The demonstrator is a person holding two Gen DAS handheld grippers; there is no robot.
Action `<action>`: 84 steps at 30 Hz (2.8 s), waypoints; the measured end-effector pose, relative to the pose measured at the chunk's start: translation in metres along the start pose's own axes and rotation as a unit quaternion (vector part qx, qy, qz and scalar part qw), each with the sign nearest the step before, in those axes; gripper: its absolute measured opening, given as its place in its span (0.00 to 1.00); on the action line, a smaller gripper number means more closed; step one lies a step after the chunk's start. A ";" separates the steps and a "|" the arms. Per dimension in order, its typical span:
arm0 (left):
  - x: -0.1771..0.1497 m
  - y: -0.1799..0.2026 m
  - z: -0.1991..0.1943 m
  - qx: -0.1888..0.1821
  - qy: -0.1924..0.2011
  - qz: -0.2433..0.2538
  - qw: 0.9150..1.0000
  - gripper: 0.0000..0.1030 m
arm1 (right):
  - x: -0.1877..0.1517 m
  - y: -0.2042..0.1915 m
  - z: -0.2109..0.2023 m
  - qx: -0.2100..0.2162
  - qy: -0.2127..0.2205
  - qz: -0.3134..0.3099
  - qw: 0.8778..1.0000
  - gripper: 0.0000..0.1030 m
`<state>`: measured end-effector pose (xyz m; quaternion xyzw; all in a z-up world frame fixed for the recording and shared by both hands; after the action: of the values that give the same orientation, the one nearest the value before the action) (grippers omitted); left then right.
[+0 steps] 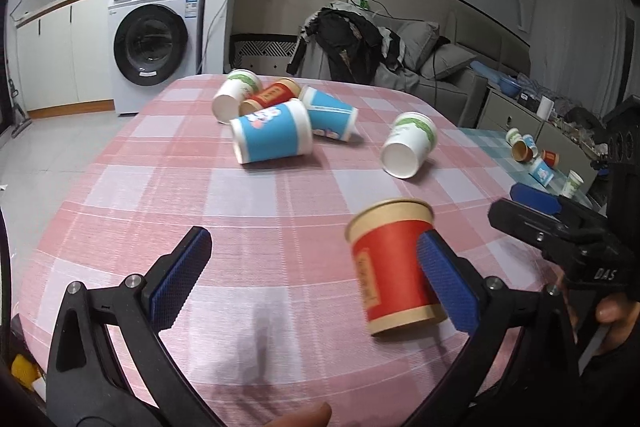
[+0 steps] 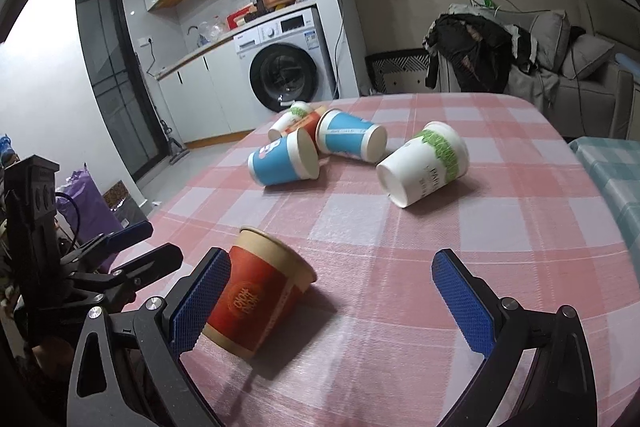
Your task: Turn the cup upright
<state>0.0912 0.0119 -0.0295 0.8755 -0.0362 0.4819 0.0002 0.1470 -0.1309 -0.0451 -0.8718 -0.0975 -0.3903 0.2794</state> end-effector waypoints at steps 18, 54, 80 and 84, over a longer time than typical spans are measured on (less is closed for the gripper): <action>-0.019 -0.030 0.009 0.031 -0.003 -0.002 1.000 0.99 | -0.007 -0.016 0.033 -0.022 -0.064 0.009 0.998 1.00; -0.022 -0.033 0.014 0.054 -0.014 0.007 0.998 0.99 | -0.031 -0.021 0.074 0.050 -0.213 0.157 0.963 0.71; -0.026 -0.033 0.018 0.047 -0.021 -0.002 0.999 0.99 | 0.026 -0.037 0.062 -0.062 0.016 -0.066 0.996 0.72; -0.027 -0.035 0.019 0.048 -0.023 -0.004 0.999 1.00 | 0.025 -0.035 0.071 -0.089 0.024 -0.078 0.993 0.72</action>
<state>0.0952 0.0474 -0.0609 0.8856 -0.0097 0.4626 -0.0405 0.1947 -0.0634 -0.0500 -0.8732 -0.1231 -0.4390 0.1723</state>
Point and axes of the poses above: each gripper's, at about its wrist camera, not at the fingertips, and z roughly the way its jaws point, y to its right, x to its top, the point moved 10 cm from there along z, roughly the way its jaws point, and after that the axes turned 13 degrees about z, right-handed, at the moved point
